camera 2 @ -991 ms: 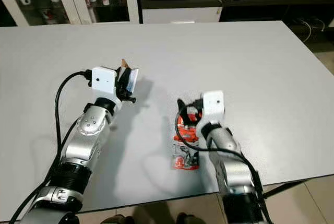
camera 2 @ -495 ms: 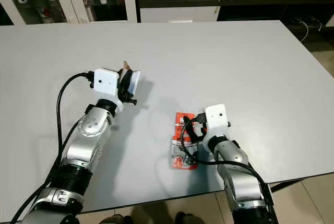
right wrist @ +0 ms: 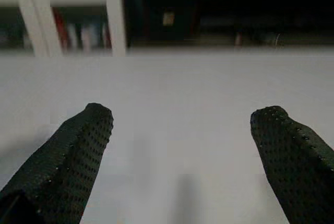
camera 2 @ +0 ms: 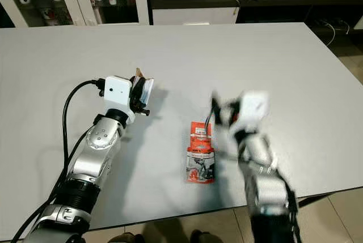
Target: Picking trash to rubbish bin
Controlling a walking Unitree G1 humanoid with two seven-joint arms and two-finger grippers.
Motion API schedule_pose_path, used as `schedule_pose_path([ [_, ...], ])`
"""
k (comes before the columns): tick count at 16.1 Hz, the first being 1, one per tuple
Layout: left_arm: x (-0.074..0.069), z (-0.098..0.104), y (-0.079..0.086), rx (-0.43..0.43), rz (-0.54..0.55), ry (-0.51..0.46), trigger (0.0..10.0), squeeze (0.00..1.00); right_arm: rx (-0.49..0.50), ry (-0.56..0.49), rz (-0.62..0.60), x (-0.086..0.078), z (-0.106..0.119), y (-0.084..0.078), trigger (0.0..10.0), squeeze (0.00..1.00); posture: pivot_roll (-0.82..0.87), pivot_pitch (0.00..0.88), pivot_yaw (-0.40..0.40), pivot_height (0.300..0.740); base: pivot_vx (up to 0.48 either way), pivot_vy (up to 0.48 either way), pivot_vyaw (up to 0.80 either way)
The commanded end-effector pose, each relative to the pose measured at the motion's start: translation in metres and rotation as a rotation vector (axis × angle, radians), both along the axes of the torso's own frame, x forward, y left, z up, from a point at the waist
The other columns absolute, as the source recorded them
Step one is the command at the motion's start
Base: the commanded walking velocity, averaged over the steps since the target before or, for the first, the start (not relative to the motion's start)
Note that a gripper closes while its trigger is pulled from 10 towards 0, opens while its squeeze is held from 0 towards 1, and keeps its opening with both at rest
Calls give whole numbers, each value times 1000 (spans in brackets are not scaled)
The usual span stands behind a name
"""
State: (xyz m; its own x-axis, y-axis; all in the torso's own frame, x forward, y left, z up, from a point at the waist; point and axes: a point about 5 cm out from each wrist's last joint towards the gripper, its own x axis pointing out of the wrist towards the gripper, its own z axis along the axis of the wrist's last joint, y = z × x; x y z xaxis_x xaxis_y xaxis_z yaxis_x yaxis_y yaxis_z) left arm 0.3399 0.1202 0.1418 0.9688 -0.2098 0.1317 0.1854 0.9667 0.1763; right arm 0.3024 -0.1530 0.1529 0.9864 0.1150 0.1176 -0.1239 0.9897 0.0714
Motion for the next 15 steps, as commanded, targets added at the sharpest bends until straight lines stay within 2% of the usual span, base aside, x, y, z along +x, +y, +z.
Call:
schedule_pose_path([
  [1, -2, -1, -1, 5, 8, -1, 10000, 0, 6, -5, -22, -1, 0, -5, 10000, 0, -54, 54, -43, 740, 0, 0, 0],
  [8, -7, -7, -5, 7, -9, 15, 10000, 0, -22, 91, -25, -10, -27, -5, 10000, 0, -59, 71, -44, 740, 0, 0, 0],
  [15, -7, -6, -5, 3, -4, 11, 10000, 0, -15, 92, -16, -9, -28, -3, 10000, 0, -54, 84, -48, 740, 0, 0, 0],
])
